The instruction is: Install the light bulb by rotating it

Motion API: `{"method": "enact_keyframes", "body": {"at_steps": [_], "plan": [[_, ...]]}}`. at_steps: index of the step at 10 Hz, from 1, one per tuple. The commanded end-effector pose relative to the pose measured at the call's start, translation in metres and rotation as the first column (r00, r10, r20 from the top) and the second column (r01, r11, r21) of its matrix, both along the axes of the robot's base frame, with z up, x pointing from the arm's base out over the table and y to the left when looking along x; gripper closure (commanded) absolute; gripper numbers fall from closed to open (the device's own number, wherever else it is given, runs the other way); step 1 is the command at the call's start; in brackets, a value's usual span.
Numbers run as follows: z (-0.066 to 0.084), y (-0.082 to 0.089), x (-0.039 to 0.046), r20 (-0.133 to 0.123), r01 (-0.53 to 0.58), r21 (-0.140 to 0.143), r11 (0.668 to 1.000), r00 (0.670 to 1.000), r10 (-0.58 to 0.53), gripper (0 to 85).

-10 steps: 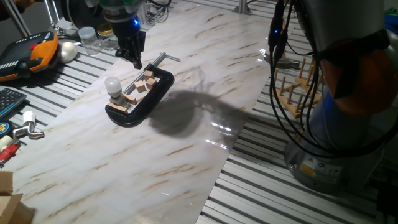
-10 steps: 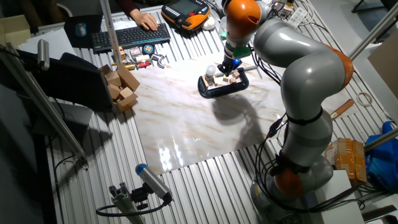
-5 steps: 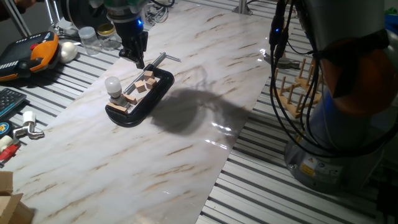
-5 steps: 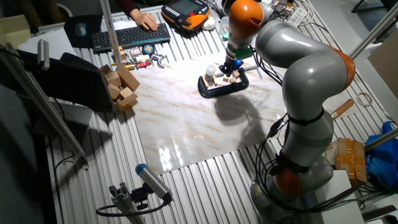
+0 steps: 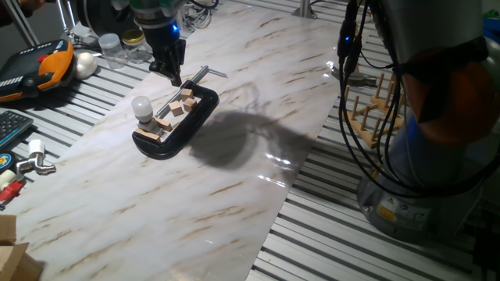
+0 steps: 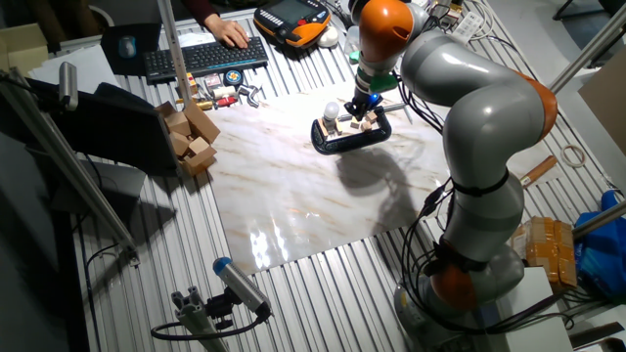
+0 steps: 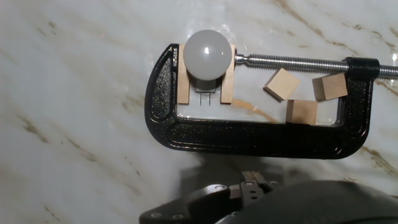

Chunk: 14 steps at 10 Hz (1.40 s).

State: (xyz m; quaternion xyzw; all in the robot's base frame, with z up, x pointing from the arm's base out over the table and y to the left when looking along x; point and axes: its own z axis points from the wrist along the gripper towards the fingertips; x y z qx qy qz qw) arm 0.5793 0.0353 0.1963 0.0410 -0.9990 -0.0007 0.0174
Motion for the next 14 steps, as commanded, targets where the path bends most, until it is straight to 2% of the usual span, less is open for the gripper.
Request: {"method": "enact_keyframes", "body": {"at_steps": [1,14], "plan": [[-0.0001,0.0,0.0,0.0,0.0,0.0,1.0,1.0,0.0,85.0],[-0.0018,0.0012,0.0005,-0.006,0.005,0.0,1.0,1.0,-0.005,85.0]]}}
